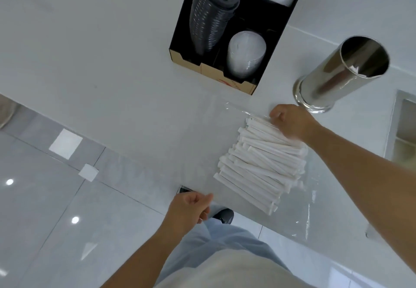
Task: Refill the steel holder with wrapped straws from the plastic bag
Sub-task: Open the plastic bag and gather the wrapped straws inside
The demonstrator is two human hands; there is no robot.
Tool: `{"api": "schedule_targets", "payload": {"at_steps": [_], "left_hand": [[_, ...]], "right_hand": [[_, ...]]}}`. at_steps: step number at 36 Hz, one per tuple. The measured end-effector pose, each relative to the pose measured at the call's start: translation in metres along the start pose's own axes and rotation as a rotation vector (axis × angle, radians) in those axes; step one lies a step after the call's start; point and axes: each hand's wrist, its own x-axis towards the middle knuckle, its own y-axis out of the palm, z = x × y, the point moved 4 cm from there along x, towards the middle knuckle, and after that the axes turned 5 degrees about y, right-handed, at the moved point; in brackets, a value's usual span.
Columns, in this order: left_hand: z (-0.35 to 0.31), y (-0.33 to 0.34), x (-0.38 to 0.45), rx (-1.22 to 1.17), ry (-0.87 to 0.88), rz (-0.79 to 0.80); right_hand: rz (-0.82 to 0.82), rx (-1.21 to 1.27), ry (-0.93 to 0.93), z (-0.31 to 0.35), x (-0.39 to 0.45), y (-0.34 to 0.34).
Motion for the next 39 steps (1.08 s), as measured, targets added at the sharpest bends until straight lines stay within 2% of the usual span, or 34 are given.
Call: {"api": "schedule_targets", "payload": {"at_steps": [4,9,16,24,28,32,39], "left_hand": [[0.005,0.011,-0.001,-0.182,-0.098,-0.101],[0.012,0.026,-0.003,-0.309,-0.150,-0.100],[0.011,0.041,-0.015,-0.453,-0.056,-0.154],[0.003,0.041,-0.024,-0.370,0.185,-0.308],[-0.002,0.045,-0.019,-0.508,0.179,-0.339],[-0.007,0.051,-0.014,-0.685,0.132,-0.324],[-0.023,0.052,0.000,-0.833,0.083,-0.231]], "right_hand": [[0.053,-0.023,-0.016,0.000,0.003,0.002],[0.074,-0.013,-0.056,0.002,-0.005,0.007],[0.067,-0.020,-0.151,0.003,-0.021,0.011],[-0.004,0.005,-0.228,0.002,-0.041,-0.005],[-0.050,-0.001,-0.309,0.005,-0.058,-0.014],[-0.100,0.009,-0.367,0.009,-0.072,-0.024],[-0.188,0.030,-0.445,0.021,-0.098,-0.049]]}}
